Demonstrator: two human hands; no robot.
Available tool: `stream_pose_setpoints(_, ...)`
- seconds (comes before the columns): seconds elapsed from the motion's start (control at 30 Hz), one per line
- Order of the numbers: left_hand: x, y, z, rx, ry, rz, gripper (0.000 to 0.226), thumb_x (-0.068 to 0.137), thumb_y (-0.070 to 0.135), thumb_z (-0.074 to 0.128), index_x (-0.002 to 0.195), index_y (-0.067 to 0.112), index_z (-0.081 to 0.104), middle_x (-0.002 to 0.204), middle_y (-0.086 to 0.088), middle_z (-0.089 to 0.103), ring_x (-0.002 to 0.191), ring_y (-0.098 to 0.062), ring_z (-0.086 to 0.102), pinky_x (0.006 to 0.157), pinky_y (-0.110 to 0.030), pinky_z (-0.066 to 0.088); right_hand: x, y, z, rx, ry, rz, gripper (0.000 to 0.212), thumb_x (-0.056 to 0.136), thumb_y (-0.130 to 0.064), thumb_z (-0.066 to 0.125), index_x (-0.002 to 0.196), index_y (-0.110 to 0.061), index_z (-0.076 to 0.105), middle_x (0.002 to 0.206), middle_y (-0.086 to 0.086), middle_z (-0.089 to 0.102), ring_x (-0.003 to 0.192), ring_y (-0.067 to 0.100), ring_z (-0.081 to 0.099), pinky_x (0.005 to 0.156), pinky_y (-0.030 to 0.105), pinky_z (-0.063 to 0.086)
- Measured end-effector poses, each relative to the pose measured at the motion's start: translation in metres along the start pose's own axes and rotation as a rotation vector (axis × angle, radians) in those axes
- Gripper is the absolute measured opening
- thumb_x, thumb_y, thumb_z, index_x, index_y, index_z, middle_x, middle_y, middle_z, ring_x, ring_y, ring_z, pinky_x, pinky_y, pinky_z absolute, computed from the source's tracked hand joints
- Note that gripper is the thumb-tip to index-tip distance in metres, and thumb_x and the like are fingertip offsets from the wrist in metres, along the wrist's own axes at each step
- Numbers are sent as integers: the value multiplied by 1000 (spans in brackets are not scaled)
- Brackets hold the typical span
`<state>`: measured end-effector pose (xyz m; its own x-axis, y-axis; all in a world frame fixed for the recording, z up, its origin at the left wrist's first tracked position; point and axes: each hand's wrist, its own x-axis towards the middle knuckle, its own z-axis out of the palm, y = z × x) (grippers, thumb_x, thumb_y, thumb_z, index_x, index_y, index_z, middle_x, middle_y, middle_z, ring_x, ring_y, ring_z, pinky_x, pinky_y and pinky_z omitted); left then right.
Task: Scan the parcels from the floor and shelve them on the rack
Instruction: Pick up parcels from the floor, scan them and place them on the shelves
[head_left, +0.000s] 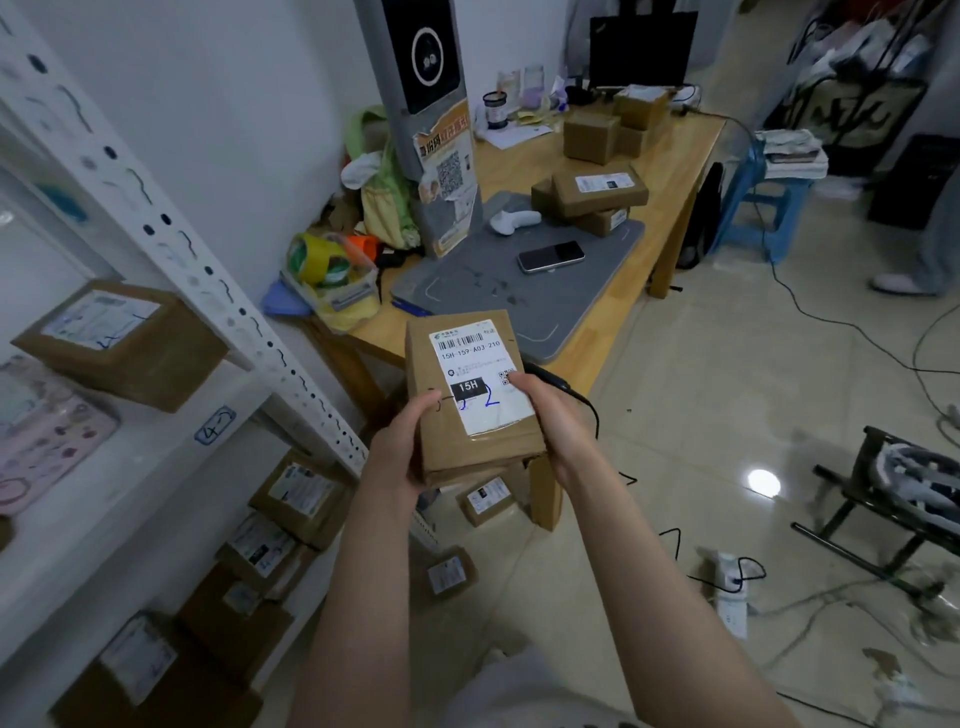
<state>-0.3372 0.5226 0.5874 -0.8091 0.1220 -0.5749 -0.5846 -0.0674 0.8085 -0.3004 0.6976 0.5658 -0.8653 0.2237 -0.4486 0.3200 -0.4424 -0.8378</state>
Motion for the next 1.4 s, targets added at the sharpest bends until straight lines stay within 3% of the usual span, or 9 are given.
stream_pose_setpoints(0.13,34,14,-3,6,23,-48,80,50,52,88,123,25,68,113,-7,75,111,-33,67,95,-54,54,30,-8,12,-59,21,13,25,90,-41,66,104,-21,73,95,0,78,98,23,72,90,36,55)
stream_pose_setpoints(0.27,56,18,-9,-32,82,-67,56,71,36,84,121,18,67,109,-8,76,106,-30,69,93,-48,56,66,-8,11,-111,144,-33,27,93,-44,62,106,-22,68,105,-1,73,99,18,67,76,29,51)
stream_pose_setpoints(0.43,69,16,-13,-63,188,-147,42,77,24,80,116,15,66,98,-6,73,89,-21,66,71,-33,53,107,5,-7,-214,465,-98,10,93,-25,65,103,-26,68,112,-2,67,100,16,62,67,20,44)
stream_pose_setpoints(0.57,80,24,-8,-57,224,-168,37,80,20,76,115,12,64,98,-8,70,87,-22,63,68,-33,50,141,8,-20,-462,528,-104,25,95,-20,62,120,-19,65,108,-2,67,75,13,61,54,21,44)
stream_pose_setpoints(0.63,84,27,-2,-79,227,-181,40,81,16,75,119,10,63,103,-11,68,91,-24,62,70,-35,50,154,11,-25,-599,504,-71,33,93,-19,64,126,-17,61,100,0,66,67,14,63,54,27,51)
stream_pose_setpoints(0.73,91,29,10,-125,273,-165,39,81,11,73,118,7,61,104,-13,66,91,-25,60,71,-36,50,175,12,-33,-754,450,-57,47,87,-20,68,133,-16,58,107,7,68,83,24,68,69,39,60)
stream_pose_setpoints(0.93,107,26,31,-231,371,-138,49,79,11,75,124,10,57,120,-13,62,106,-28,58,88,-43,52,204,11,-41,-894,268,-14,33,85,-35,68,111,-15,61,93,5,65,76,20,61,52,27,41)
stream_pose_setpoints(1.17,113,22,42,-305,473,-88,46,77,7,76,121,6,62,110,-11,68,96,-25,62,69,-33,50,232,5,-42,-1092,-15,126,15,96,-28,57,96,-14,55,89,7,60,77,20,57,68,32,50)
stream_pose_setpoints(1.4,114,15,36,-385,556,-19,38,78,1,76,114,6,64,109,-10,69,102,-27,62,76,-36,52,224,11,-42,-910,-51,72,19,93,-14,53,111,-17,56,97,9,65,91,27,63,78,42,55)
